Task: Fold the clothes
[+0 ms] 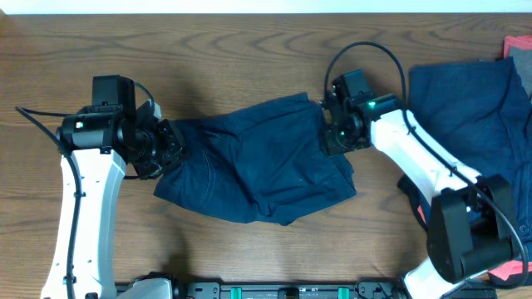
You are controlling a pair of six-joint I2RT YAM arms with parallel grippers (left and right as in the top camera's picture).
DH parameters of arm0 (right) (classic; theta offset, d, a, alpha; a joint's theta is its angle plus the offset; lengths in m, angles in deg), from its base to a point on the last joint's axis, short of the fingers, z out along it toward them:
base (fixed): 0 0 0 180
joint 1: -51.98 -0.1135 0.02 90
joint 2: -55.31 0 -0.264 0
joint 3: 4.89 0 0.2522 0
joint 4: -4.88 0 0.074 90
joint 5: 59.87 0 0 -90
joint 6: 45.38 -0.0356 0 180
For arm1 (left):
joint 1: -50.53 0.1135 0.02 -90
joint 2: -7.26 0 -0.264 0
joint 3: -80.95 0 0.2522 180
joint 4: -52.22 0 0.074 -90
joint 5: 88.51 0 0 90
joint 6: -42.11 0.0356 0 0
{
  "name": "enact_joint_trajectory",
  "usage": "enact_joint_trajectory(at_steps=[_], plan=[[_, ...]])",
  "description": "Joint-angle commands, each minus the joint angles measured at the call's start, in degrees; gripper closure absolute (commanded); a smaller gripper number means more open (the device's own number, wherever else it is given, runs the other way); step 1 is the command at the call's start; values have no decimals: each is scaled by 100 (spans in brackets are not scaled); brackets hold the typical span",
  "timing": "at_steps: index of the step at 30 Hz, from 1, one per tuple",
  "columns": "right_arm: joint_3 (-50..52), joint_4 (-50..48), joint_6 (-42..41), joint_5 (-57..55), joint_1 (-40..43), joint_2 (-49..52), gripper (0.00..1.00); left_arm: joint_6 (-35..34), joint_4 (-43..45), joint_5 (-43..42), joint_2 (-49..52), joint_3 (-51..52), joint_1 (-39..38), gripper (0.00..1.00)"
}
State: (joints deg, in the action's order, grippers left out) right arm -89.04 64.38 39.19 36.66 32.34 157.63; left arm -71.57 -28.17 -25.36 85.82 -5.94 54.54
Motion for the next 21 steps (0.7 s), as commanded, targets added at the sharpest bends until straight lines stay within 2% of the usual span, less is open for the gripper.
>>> enact_joint_trajectory(at_steps=[1, 5, 11, 16, 21], plan=[[326, -59, 258, -122, 127, 310, 41, 114, 48, -103, -33, -87, -70, 94], [708, -459, 192, -201, 109, 520, 44, 31, 151, -107, -33, -87, -321, 94], [1156, -964, -33, -199, -39, 732, 51, -629, 730, -109, -33, -87, -970, 94], [1244, -1003, -142, -199, -317, 745, 61, -1416, 1596, -103, -20, -87, -1751, 94], [1244, -977, -435, -199, -647, 745, 65, -1596, 2594, -9, 166, -48, -2566, 94]])
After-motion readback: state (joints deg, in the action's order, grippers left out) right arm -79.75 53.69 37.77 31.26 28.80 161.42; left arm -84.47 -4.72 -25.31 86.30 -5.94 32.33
